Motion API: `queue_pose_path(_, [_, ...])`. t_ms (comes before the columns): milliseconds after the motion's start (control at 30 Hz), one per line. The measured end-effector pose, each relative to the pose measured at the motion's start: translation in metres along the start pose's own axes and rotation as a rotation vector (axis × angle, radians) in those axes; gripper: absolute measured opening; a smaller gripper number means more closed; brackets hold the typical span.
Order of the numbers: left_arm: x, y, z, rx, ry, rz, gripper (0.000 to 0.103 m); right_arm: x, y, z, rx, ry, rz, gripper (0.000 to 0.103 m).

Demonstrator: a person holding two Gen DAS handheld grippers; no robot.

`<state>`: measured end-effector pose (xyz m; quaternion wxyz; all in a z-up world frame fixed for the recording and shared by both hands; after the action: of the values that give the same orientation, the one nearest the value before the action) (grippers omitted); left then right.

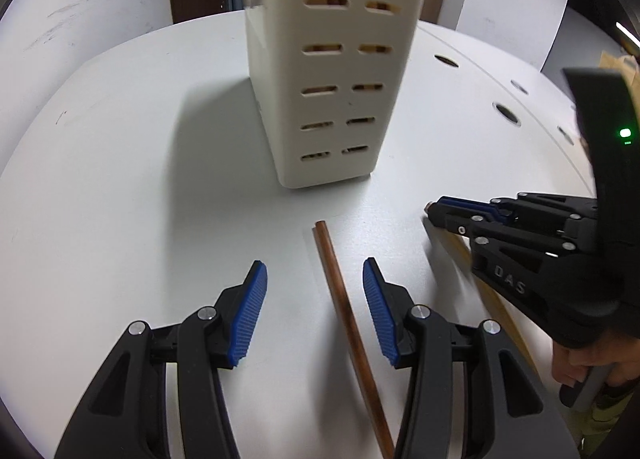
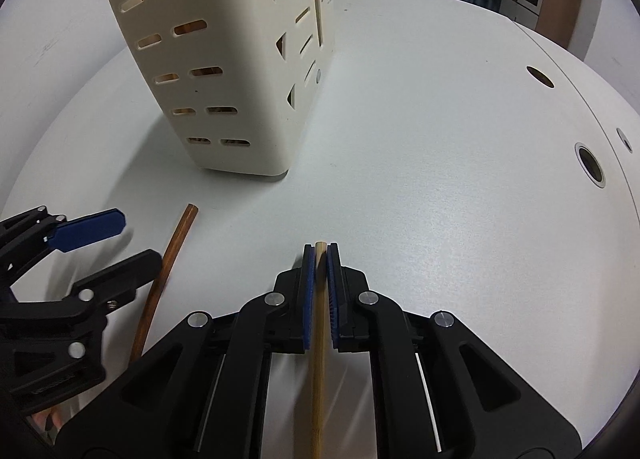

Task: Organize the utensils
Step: 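Close the left tool on a brown chopstick while the right tool grasps a light one, then lift both held chopsticks upright and carry them over the cream holder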

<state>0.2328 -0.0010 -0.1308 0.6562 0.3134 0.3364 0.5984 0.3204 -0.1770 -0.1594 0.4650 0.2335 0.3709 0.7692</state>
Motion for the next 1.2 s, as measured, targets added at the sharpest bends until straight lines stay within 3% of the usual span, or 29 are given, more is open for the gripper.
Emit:
queue_pose_path(100, [-0.004, -0.007, 0.000, 0.014, -0.008, 0.015, 0.049, -0.005, -0.002, 0.001, -0.006, 0.005, 0.012, 0.015])
queue_pose_path(500, [-0.011, -0.026, 0.006, 0.053, -0.025, 0.054, 0.049, -0.004, 0.003, -0.005, -0.004, 0.024, 0.000, 0.015])
queue_pose_path(633, [-0.016, -0.032, 0.008, 0.061, -0.049, 0.057, 0.041, -0.005, -0.002, 0.004, 0.003, 0.024, -0.011, 0.015])
queue_pose_path(667, [-0.015, -0.032, 0.009, 0.064, -0.045, 0.058, 0.031, -0.005, -0.002, 0.005, 0.003, 0.023, -0.011, 0.013])
queue_pose_path(767, [-0.009, -0.034, 0.014, 0.063, -0.036, 0.080, 0.016, -0.008, -0.004, 0.009, 0.002, 0.013, -0.012, 0.007])
queue_pose_path(967, [-0.006, -0.036, 0.016, 0.061, -0.041, 0.091, 0.007, -0.012, -0.003, 0.009, -0.003, -0.014, 0.012, 0.006])
queue_pose_path(1200, [-0.003, -0.026, 0.020, 0.026, -0.010, 0.079, 0.007, -0.003, 0.007, 0.013, -0.061, -0.012, 0.037, 0.006])
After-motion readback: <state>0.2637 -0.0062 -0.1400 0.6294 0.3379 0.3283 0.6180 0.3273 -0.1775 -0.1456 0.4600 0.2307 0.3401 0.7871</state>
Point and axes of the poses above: each gripper's, at about its wrist camera, not at the fingertips, and y roughly against the way its jaws point, x to its left, z to its top, the point moved 10 cm from there along -y, roughly the way its jaws point, and after that the axes turned 1 degree about -x, right-handed, at the moved point
